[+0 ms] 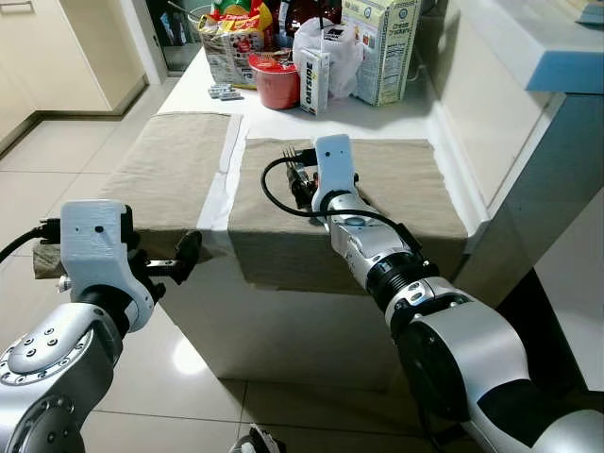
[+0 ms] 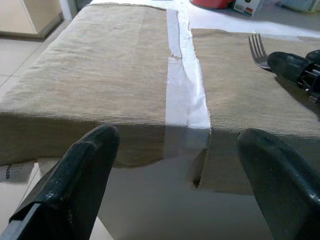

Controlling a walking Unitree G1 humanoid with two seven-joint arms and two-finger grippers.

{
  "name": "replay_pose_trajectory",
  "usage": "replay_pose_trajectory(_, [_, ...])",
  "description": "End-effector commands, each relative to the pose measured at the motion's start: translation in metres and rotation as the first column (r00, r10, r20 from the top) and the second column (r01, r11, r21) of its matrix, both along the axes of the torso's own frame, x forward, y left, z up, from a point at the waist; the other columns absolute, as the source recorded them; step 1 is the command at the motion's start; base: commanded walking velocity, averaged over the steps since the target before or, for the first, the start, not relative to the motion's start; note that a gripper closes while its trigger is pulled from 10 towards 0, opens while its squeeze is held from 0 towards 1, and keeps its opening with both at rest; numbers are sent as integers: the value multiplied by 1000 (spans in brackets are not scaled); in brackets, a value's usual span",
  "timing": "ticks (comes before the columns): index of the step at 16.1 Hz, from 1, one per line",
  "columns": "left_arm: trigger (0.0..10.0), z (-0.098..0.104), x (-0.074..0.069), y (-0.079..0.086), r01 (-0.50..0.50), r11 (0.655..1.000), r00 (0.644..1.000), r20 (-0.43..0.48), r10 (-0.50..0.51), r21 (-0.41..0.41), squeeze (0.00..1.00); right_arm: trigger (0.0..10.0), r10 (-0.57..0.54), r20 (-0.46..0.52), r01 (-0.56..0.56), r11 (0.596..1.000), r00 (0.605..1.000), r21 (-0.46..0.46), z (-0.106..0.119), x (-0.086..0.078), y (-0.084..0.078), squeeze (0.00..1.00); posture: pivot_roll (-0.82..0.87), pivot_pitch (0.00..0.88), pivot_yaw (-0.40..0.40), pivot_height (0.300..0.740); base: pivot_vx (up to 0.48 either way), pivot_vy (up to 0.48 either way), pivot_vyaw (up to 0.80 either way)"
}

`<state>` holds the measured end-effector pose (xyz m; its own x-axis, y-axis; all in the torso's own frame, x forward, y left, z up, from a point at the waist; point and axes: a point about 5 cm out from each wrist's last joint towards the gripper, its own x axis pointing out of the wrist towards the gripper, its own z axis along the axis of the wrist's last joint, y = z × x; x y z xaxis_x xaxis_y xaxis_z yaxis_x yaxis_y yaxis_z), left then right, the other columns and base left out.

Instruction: Setting the table

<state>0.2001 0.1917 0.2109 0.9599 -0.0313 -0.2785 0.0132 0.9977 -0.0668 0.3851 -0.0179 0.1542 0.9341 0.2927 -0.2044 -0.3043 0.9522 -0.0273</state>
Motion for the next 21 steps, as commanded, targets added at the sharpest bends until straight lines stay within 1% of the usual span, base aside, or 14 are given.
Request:
replay_pose_trajectory(1, [10000,3,0,1,-16,1000,1000,5,16,9,0,10000,6,-220,-24,997,975,-80,-51,-22,0,0,282,79,81,740,0,0,0])
replay_pose_trajectory(3, [10000,2,0,1,-25,1000,1000,-3,25,9,0,10000,15,-282,-51,991,959,-121,-69,-31,-2,0,281,83,79,740,0,0,0])
replay_pose_trajectory(5, [10000,2,1,2,-30,1000,1000,-7,30,5,0,10000,12,-294,-63,984,956,-165,-77,-35,-5,0,281,83,79,740,0,0,0])
replay_pose_trajectory(6, [10000,2,1,2,-30,1000,1000,-7,30,5,0,10000,12,-294,-63,984,956,-165,-77,-35,-5,0,281,83,79,740,0,0,0])
replay_pose_trajectory(7, [10000,1,1,1,-32,999,999,-8,32,2,0,10000,-3,-330,-55,984,944,-167,-85,-39,-8,0,275,87,75,740,0,0,0])
replay_pose_trajectory(8, [10000,1,2,0,-33,999,999,-10,33,1,0,10000,-12,-346,-49,985,938,-166,-88,-41,-10,0,274,88,73,740,0,0,0])
replay_pose_trajectory(9, [10000,0,2,0,-35,999,999,-14,35,-4,0,9647,-22,-360,-40,986,933,-165,-91,-42,-13,0,272,88,72,740,0,0,0])
replay_pose_trajectory(10, [10000,0,2,0,-37,999,999,-17,36,-7,0,5882,-30,-368,-33,986,929,-165,-93,-43,-15,0,270,89,70,740,0,0,0])
replay_pose_trajectory(11, [10000,0,3,-1,-40,999,999,-19,40,-11,0,0,-40,-375,-23,987,926,-162,-94,-43,-18,0,267,89,68,740,0,0,0])
replay_pose_trajectory(15, [10000,-1,4,-2,-43,999,999,-26,43,-17,0,0,-50,-374,-14,986,926,-166,-95,-43,-22,0,265,88,66,740,0,0,0])
replay_pose_trajectory(21, [10000,-1,4,-2,-46,999,998,-34,45,-19,0,0,-45,-396,-7,992,917,-129,-100,-47,-19,0,269,95,69,740,0,0,0])
